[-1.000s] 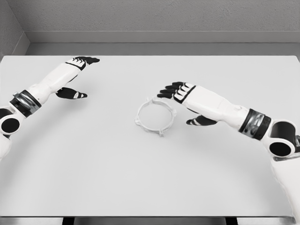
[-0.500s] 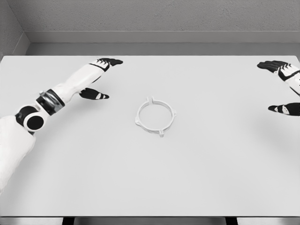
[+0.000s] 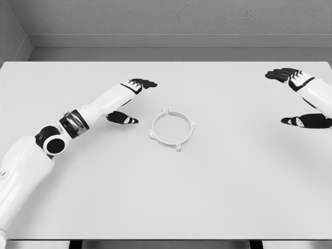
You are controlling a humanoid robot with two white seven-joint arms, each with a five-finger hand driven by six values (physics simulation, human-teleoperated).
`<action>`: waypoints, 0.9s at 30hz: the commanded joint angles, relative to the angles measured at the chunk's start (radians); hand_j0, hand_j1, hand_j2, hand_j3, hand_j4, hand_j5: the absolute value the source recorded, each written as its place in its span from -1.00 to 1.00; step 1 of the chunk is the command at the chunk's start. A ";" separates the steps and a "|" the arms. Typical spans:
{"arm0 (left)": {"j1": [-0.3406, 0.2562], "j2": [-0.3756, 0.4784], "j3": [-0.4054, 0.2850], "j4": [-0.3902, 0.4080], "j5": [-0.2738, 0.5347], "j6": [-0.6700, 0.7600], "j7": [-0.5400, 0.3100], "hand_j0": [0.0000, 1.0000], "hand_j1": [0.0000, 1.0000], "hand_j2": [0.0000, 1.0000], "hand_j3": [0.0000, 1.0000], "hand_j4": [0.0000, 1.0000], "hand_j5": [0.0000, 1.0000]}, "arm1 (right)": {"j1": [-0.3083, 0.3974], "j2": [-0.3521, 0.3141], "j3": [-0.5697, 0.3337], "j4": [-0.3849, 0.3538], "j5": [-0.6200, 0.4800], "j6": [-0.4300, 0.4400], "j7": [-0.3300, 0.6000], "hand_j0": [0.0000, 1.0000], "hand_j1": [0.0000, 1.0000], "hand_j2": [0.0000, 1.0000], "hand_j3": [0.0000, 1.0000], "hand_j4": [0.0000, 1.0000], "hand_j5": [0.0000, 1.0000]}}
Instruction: Assemble PVC drainage pipe clamps
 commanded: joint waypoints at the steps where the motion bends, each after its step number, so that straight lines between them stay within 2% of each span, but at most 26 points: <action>1: 0.000 0.006 -0.003 -0.015 0.008 0.001 0.000 1.00 1.00 1.00 1.00 1.00 1.00 | 0.000 -0.001 0.020 -0.005 -0.007 0.003 0.000 1.00 1.00 1.00 1.00 1.00 1.00; 6: 0.009 0.012 -0.003 -0.015 0.005 0.001 0.002 1.00 1.00 1.00 1.00 1.00 1.00 | -0.006 -0.001 0.033 -0.005 -0.007 0.003 0.000 1.00 1.00 1.00 1.00 1.00 1.00; 12: 0.049 0.011 -0.012 -0.034 0.005 0.001 0.000 1.00 1.00 1.00 1.00 1.00 1.00 | -0.006 0.000 0.036 -0.005 -0.007 0.003 0.000 1.00 1.00 1.00 1.00 1.00 1.00; 27: 0.055 -0.003 -0.024 -0.038 -0.001 0.001 0.000 1.00 1.00 1.00 1.00 1.00 1.00 | -0.021 0.011 0.052 -0.005 -0.007 0.003 0.000 1.00 1.00 1.00 1.00 1.00 1.00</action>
